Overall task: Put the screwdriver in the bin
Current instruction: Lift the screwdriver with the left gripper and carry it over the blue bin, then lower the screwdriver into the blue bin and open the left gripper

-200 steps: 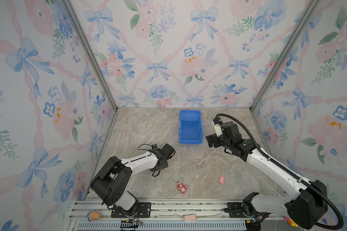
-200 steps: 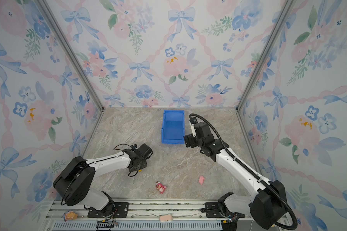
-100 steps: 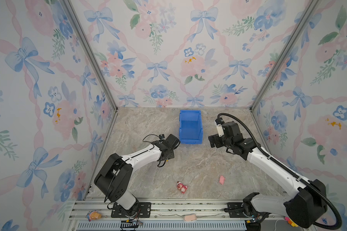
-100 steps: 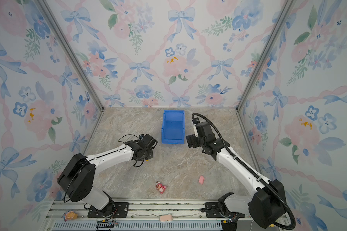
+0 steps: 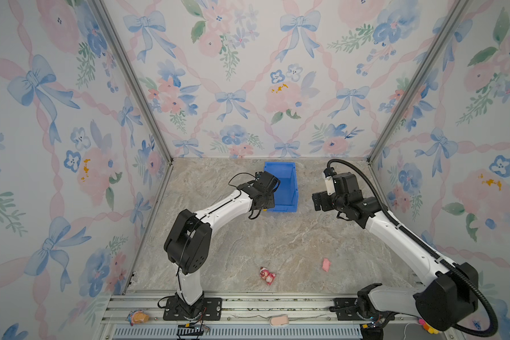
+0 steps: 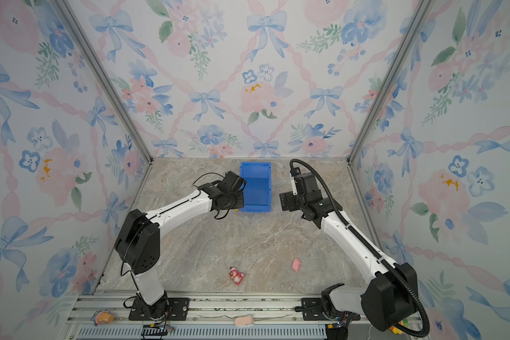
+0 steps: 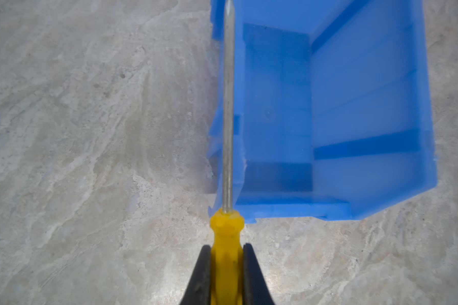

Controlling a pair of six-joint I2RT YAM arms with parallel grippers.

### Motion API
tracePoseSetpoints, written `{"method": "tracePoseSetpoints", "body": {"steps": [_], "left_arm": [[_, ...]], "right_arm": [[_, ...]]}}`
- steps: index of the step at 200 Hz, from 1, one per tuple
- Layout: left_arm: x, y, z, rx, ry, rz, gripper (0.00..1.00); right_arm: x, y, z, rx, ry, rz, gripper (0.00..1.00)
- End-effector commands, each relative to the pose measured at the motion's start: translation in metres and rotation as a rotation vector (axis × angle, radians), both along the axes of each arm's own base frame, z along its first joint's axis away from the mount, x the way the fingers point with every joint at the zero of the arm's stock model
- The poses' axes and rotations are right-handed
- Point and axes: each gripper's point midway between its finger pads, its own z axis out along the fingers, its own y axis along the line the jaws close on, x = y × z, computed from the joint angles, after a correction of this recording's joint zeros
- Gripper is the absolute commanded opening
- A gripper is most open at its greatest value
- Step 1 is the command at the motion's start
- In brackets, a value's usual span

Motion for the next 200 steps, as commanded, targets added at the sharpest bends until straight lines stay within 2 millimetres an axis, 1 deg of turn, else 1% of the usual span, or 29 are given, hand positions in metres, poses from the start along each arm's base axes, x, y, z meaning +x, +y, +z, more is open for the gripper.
{"method": "tracePoseSetpoints", "body": {"steps": [1, 24, 60, 75, 97, 121, 152, 165, 185, 200], "left_arm": [[0.014, -0.019, 0.008, -0.018, -0.013, -0.072, 0.0], [0.028, -0.039, 0.016, -0.048, -0.034, -0.105, 0.0], [0.048, -0.08, 0.028, -0.115, -0.064, -0.15, 0.0], [0.056, -0.092, 0.027, -0.143, -0.062, -0.149, 0.0], [0.067, -0.103, 0.019, -0.156, -0.061, -0.14, 0.0], [0.074, -0.103, 0.005, -0.131, -0.057, -0.121, 0.0], [0.072, -0.094, -0.019, -0.084, -0.026, -0.086, 0.0], [0.072, -0.092, -0.028, -0.071, -0.017, -0.078, 0.0], [0.075, -0.09, -0.038, -0.046, -0.013, -0.072, 0.0], [0.078, -0.088, -0.046, -0.027, -0.012, -0.065, 0.0]], "right_arm": [[0.005, -0.005, 0.005, 0.033, 0.011, -0.032, 0.97], [0.006, -0.014, -0.001, 0.058, 0.025, -0.068, 0.97], [0.007, -0.026, -0.012, 0.084, 0.042, -0.115, 0.97], [0.007, -0.029, -0.011, 0.085, 0.038, -0.12, 0.97], [0.005, -0.03, -0.008, 0.075, 0.028, -0.11, 0.97], [0.003, -0.028, -0.005, 0.042, 0.015, -0.09, 0.97], [0.001, -0.017, 0.0, -0.025, -0.012, -0.035, 0.97], [0.002, -0.013, -0.001, -0.018, -0.018, -0.027, 0.97], [0.004, -0.011, -0.003, -0.006, -0.016, -0.029, 0.97], [0.004, -0.011, -0.001, -0.008, -0.021, -0.027, 0.97]]}}
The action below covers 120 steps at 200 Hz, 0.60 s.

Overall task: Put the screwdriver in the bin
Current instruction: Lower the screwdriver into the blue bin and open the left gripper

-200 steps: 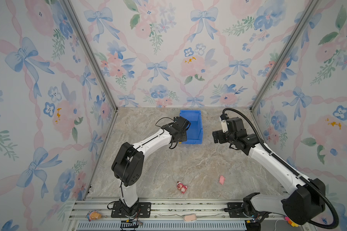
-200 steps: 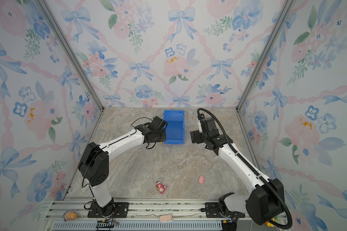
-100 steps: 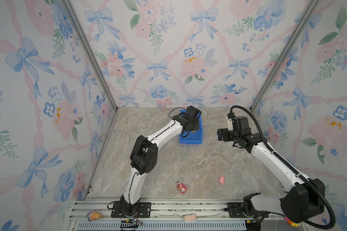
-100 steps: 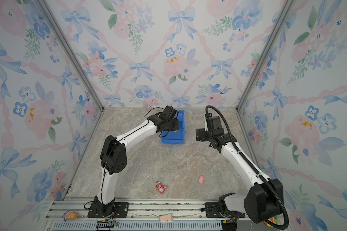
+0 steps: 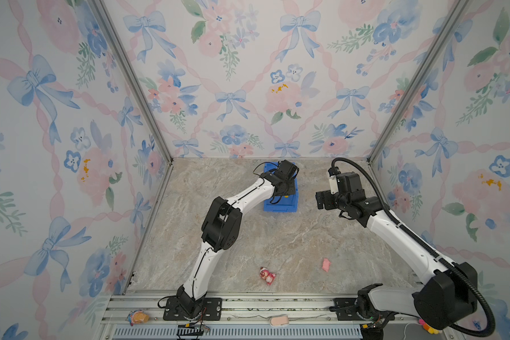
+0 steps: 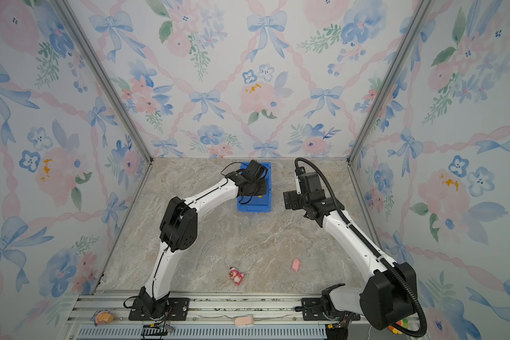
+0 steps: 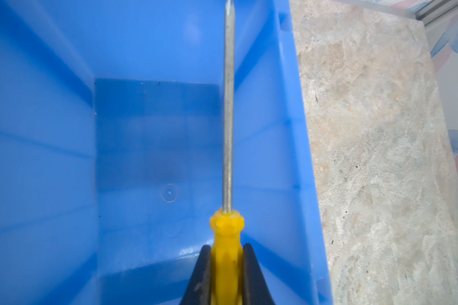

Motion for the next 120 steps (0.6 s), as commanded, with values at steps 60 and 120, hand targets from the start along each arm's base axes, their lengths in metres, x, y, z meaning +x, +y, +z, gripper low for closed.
{"method": "tracePoseSetpoints", "body": {"steps": [60, 120], "left_arm": [[0.002, 0.012, -0.051, 0.089, 0.053, 0.05, 0.0], [0.007, 0.013, -0.074, 0.119, 0.069, 0.063, 0.0]], "right_arm": [[-0.004, -0.004, 0.006, -0.023, -0.036, 0.0, 0.97], [-0.003, -0.003, 0.008, -0.02, -0.04, 0.001, 0.97]]}}
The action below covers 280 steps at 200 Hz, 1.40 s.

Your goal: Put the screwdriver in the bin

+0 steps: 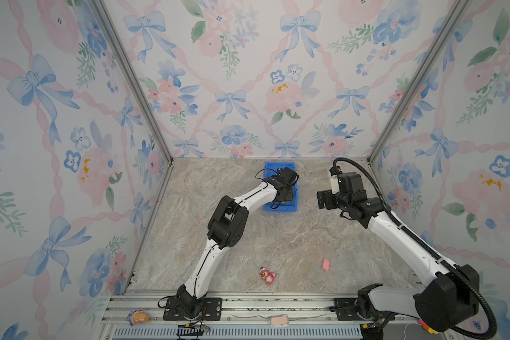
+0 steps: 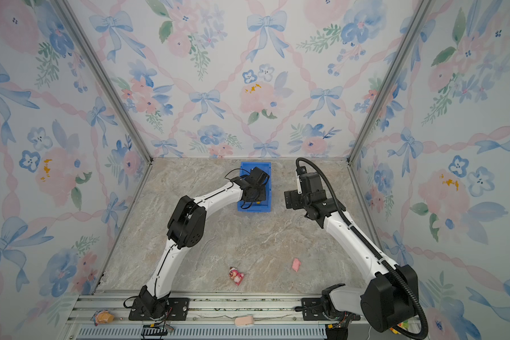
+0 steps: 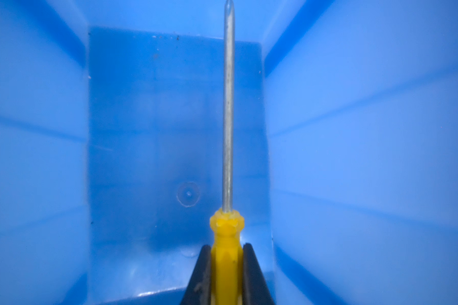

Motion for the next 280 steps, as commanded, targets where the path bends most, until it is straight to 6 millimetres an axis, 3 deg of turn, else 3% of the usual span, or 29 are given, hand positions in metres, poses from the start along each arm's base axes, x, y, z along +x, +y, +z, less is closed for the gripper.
{"method": "tracePoseSetpoints", "body": {"steps": [1, 50, 83, 104, 137, 182, 214, 234, 252, 280], "left_arm": [[0.004, 0.005, -0.019, 0.033, 0.016, 0.026, 0.0], [0.004, 0.009, -0.03, 0.054, 0.023, 0.042, 0.0], [0.006, 0.009, -0.022, 0.046, 0.008, 0.056, 0.21], [0.011, 0.008, -0.006, 0.035, -0.023, 0.054, 0.28], [0.012, 0.007, 0.029, 0.008, -0.075, 0.047, 0.52], [-0.008, 0.018, 0.098, -0.016, -0.164, 0.03, 0.58], [-0.04, 0.047, 0.126, 0.036, -0.224, -0.016, 0.67], [-0.064, 0.073, 0.133, 0.069, -0.278, -0.057, 0.95], [-0.083, 0.113, 0.126, 0.084, -0.299, -0.022, 0.98], [-0.102, 0.2, 0.102, 0.049, -0.284, 0.131, 0.98]], "right_arm": [[-0.003, 0.0, 0.005, -0.014, -0.02, 0.01, 0.97], [-0.004, -0.001, 0.006, -0.018, -0.026, 0.007, 0.97], [-0.003, -0.002, 0.011, -0.018, -0.037, 0.006, 0.97], [-0.002, -0.003, 0.018, -0.016, -0.053, 0.004, 0.97], [-0.005, -0.005, 0.026, -0.001, -0.073, -0.004, 0.97], [-0.01, -0.001, 0.033, 0.03, -0.098, 0.015, 0.97], [-0.01, -0.009, 0.028, 0.136, -0.104, -0.04, 0.97], [-0.008, -0.023, 0.023, 0.24, -0.092, -0.108, 0.97], [-0.007, -0.039, 0.014, 0.247, -0.102, -0.169, 0.97], [-0.008, -0.066, -0.007, 0.241, -0.079, -0.263, 0.97]]}}
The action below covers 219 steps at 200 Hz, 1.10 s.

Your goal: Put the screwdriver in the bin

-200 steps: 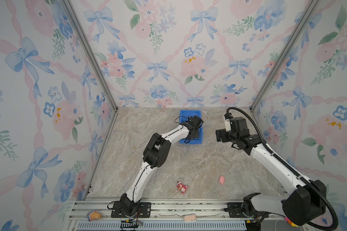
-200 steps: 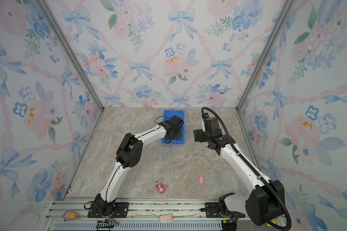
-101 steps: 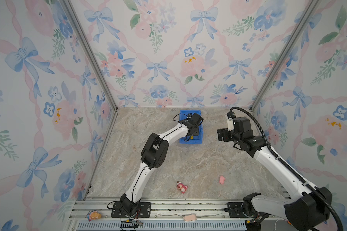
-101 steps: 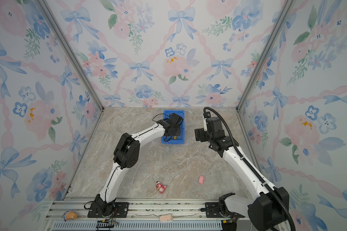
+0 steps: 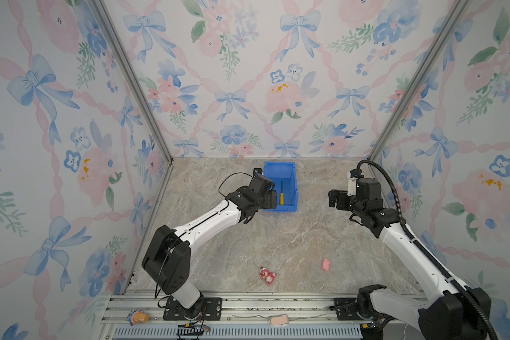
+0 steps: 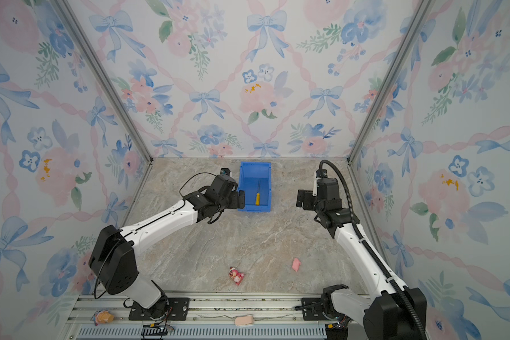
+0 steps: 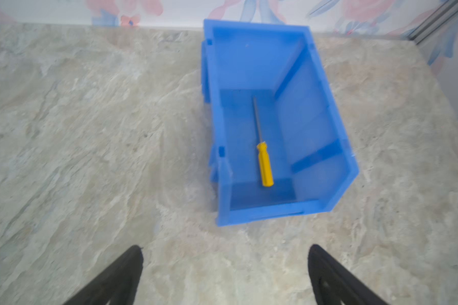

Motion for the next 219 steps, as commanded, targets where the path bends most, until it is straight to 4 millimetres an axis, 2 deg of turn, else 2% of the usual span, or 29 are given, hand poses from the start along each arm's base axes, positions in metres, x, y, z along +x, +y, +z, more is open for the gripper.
{"method": "tracePoseSetpoints", "body": {"steps": [1, 16, 27, 34, 37, 42, 57, 71, 94, 114, 125, 144, 159, 199, 219], "left_arm": [[-0.002, 0.065, -0.013, -0.005, -0.035, 0.114, 0.98], [-0.009, 0.116, -0.023, 0.005, -0.067, 0.241, 0.98], [-0.01, 0.142, -0.026, 0.012, -0.099, 0.295, 0.98], [-0.007, 0.155, -0.021, 0.03, -0.134, 0.317, 0.98], [-0.011, 0.162, -0.03, 0.058, -0.125, 0.325, 0.98], [-0.011, 0.171, -0.03, 0.091, -0.144, 0.342, 0.98], [-0.006, 0.19, -0.025, 0.211, -0.215, 0.373, 0.98], [0.0, 0.198, -0.029, 0.298, -0.252, 0.349, 0.98], [0.012, 0.196, -0.049, 0.367, -0.222, 0.261, 0.98], [0.017, 0.192, -0.059, 0.367, -0.234, 0.2, 0.98], [0.017, 0.197, -0.062, 0.375, -0.269, 0.196, 0.98], [0.014, 0.215, -0.065, 0.329, -0.324, 0.248, 0.98], [0.012, 0.227, -0.068, 0.25, -0.354, 0.286, 0.98], [0.026, 0.232, -0.06, 0.184, -0.449, 0.228, 0.98], [0.032, 0.227, -0.067, 0.157, -0.455, 0.189, 0.98]], "right_arm": [[0.001, -0.016, -0.008, 0.047, -0.012, -0.069, 0.97], [0.001, -0.03, -0.027, -0.018, -0.001, -0.108, 0.97], [-0.004, -0.049, -0.042, -0.084, 0.007, -0.186, 0.97], [-0.008, -0.061, -0.048, -0.127, -0.005, -0.23, 0.97], [-0.009, -0.065, -0.05, -0.139, -0.016, -0.244, 0.97], [-0.01, -0.069, -0.054, -0.143, -0.034, -0.259, 0.97], [-0.011, -0.069, -0.066, -0.094, -0.074, -0.21, 0.97], [-0.011, -0.069, -0.077, -0.127, -0.083, -0.183, 0.97], [-0.012, -0.087, -0.093, -0.196, -0.055, -0.262, 0.97], [-0.004, -0.084, -0.095, -0.21, -0.068, -0.254, 0.97], [0.001, -0.076, -0.094, -0.213, -0.098, -0.23, 0.97], [0.011, -0.07, -0.101, -0.212, -0.109, -0.215, 0.97], [0.017, -0.073, -0.102, -0.238, -0.123, -0.25, 0.97], [0.042, -0.071, -0.099, -0.274, -0.155, -0.24, 0.97], [0.05, -0.071, -0.105, -0.245, -0.2, -0.21, 0.97]]}}
